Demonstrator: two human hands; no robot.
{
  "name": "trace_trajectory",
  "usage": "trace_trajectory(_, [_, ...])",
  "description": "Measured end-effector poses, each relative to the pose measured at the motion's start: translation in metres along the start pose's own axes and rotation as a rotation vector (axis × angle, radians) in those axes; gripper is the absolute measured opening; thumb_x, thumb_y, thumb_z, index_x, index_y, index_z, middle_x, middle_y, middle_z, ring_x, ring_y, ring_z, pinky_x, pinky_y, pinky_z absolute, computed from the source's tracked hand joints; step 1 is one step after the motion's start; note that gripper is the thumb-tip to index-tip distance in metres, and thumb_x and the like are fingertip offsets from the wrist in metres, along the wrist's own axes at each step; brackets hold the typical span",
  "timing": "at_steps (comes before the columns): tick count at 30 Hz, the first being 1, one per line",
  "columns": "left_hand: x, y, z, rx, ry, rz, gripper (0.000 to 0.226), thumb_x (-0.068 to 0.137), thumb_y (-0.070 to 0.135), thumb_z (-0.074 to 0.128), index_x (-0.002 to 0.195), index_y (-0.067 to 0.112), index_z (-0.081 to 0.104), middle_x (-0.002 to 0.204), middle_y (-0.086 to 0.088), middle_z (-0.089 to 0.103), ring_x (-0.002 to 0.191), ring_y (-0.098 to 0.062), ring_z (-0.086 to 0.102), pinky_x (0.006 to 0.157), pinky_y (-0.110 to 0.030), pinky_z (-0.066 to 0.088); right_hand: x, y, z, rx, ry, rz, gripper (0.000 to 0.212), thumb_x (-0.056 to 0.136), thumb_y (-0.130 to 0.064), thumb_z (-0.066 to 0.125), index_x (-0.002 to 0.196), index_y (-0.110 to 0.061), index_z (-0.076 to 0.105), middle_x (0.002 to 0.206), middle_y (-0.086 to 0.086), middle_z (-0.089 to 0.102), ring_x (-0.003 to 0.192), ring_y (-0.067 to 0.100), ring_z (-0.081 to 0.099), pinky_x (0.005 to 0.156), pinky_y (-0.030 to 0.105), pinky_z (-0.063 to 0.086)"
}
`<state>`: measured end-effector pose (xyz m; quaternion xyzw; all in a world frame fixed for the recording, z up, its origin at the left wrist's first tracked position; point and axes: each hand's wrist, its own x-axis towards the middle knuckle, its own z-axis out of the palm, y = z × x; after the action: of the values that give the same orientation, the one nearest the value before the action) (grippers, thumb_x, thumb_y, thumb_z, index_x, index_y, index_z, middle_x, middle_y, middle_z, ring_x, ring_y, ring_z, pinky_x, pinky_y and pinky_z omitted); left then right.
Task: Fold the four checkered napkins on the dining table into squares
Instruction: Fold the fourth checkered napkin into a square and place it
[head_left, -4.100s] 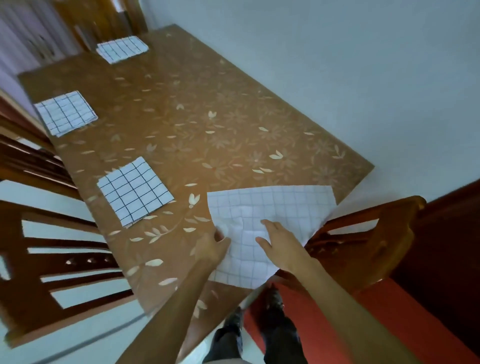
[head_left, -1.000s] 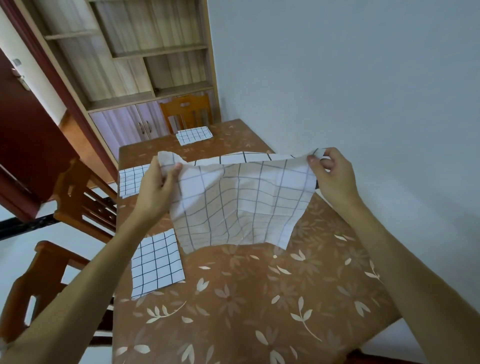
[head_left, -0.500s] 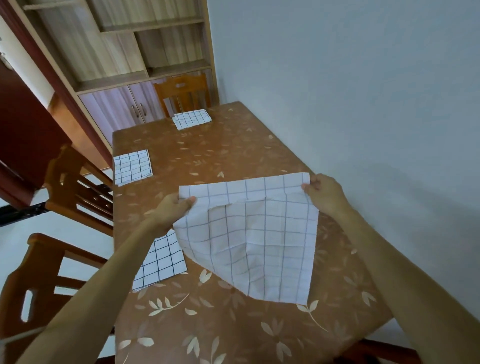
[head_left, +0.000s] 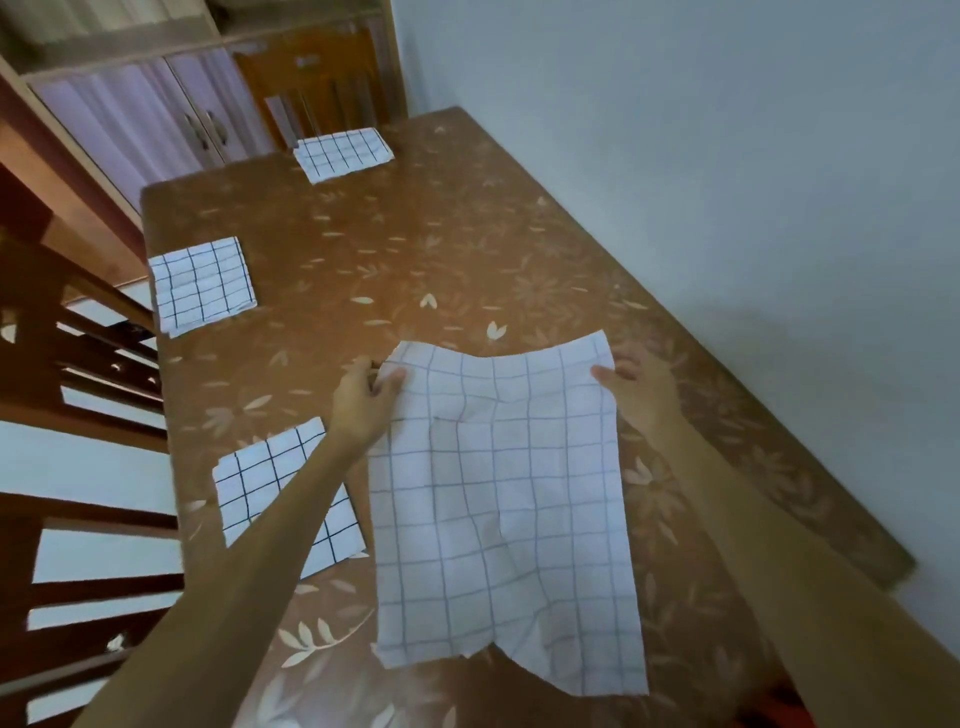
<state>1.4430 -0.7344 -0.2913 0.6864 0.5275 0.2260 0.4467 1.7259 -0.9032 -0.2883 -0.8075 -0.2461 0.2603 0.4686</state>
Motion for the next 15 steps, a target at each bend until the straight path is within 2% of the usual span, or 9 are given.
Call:
trace_trajectory(2, [0.011, -0.011, 0.002, -0.111, -0.080, -0.084, 0.056, 0.071, 0.048, 0.083, 0.109, 0.014, 0.060, 0.103, -0.003, 0.073, 0.091, -0.021, 0.070, 0.079, -0.040, 0.057, 0.008, 0.005, 0.007, -0.024, 0.052, -0.010, 0.016, 0.087, -0.018, 0.071, 0.102, -0.012, 0.067, 0.086, 0.001, 0.068, 0.075, 0.009, 0.063, 0.069, 0.020, 0.047])
trace_trajectory(4, [0.026, -0.031, 0.006, -0.148, -0.198, -0.165, 0.074, 0.054, 0.049, 0.093, 0.116, 0.023, 0.064, 0.109, 0.001, 0.074, 0.098, -0.022, 0.072, 0.085, -0.043, 0.056, 0.018, 0.009, 0.009, -0.062, 0.105, -0.027, 0.017, 0.087, -0.022, 0.071, 0.101, -0.012, 0.068, 0.081, -0.002, 0.065, 0.070, 0.005, 0.059, 0.070, 0.024, 0.045])
trace_trajectory(6, [0.059, -0.081, 0.016, -0.071, -0.251, -0.168, 0.075, 0.048, 0.055, 0.093, 0.115, 0.033, 0.066, 0.112, 0.004, 0.073, 0.105, -0.024, 0.069, 0.094, -0.049, 0.050, 0.028, 0.009, 0.009, -0.054, 0.154, -0.031, 0.010, 0.086, -0.022, 0.072, 0.092, -0.015, 0.068, 0.077, -0.002, 0.064, 0.071, 0.011, 0.059, 0.071, 0.027, 0.047])
trace_trajectory(8, [0.072, -0.089, 0.024, -0.007, -0.185, -0.164, 0.076, 0.050, 0.063, 0.090, 0.116, 0.035, 0.066, 0.116, 0.003, 0.071, 0.108, -0.026, 0.066, 0.095, -0.052, 0.051, 0.036, 0.004, 0.006, 0.008, 0.168, -0.025, 0.011, 0.083, -0.015, 0.074, 0.091, -0.022, 0.069, 0.083, 0.000, 0.070, 0.079, 0.016, 0.065, 0.076, 0.031, 0.053])
trace_trajectory(10, [0.055, -0.049, 0.028, -0.062, -0.094, -0.126, 0.052, 0.068, 0.034, 0.090, 0.113, 0.018, 0.070, 0.114, 0.001, 0.069, 0.099, -0.022, 0.066, 0.086, -0.037, 0.055, 0.037, -0.002, 0.002, 0.103, 0.108, -0.014, 0.028, 0.082, -0.003, 0.073, 0.106, -0.018, 0.070, 0.093, 0.000, 0.073, 0.082, 0.011, 0.069, 0.075, 0.026, 0.056])
trace_trajectory(11, [0.049, -0.038, 0.031, -0.070, -0.077, -0.107, 0.043, 0.074, 0.020, 0.086, 0.110, 0.008, 0.068, 0.108, 0.001, 0.068, 0.092, -0.018, 0.065, 0.077, -0.027, 0.054, 0.037, -0.002, 0.000, 0.116, 0.062, -0.008, 0.034, 0.082, 0.002, 0.072, 0.112, -0.014, 0.067, 0.093, -0.001, 0.072, 0.078, 0.003, 0.069, 0.069, 0.018, 0.055])
trace_trajectory(12, [0.045, -0.036, 0.035, -0.053, -0.073, -0.090, 0.038, 0.075, 0.014, 0.084, 0.107, 0.004, 0.065, 0.103, 0.003, 0.067, 0.087, -0.014, 0.064, 0.072, -0.021, 0.053, 0.035, 0.000, -0.002, 0.097, 0.004, 0.000, 0.036, 0.081, 0.005, 0.071, 0.112, -0.012, 0.065, 0.092, -0.002, 0.070, 0.072, -0.002, 0.067, 0.061, 0.012, 0.051])
trace_trajectory(13, [0.038, -0.037, 0.036, -0.029, -0.115, -0.090, 0.041, 0.073, 0.016, 0.086, 0.104, 0.002, 0.063, 0.101, 0.005, 0.068, 0.087, -0.013, 0.064, 0.072, -0.023, 0.054, 0.033, 0.007, -0.002, 0.068, -0.053, 0.015, 0.036, 0.080, 0.008, 0.071, 0.110, -0.010, 0.063, 0.093, 0.000, 0.070, 0.073, -0.001, 0.068, 0.056, 0.009, 0.049])
trace_trajectory(15, [0.027, -0.056, 0.038, 0.021, -0.248, -0.100, 0.056, 0.066, 0.022, 0.091, 0.112, 0.005, 0.065, 0.105, 0.000, 0.071, 0.095, -0.020, 0.067, 0.085, -0.040, 0.058, 0.029, 0.032, 0.001, -0.029, -0.154, 0.042, 0.036, 0.078, 0.011, 0.072, 0.110, -0.003, 0.063, 0.103, 0.007, 0.068, 0.085, 0.015, 0.069, 0.059, 0.011, 0.051])
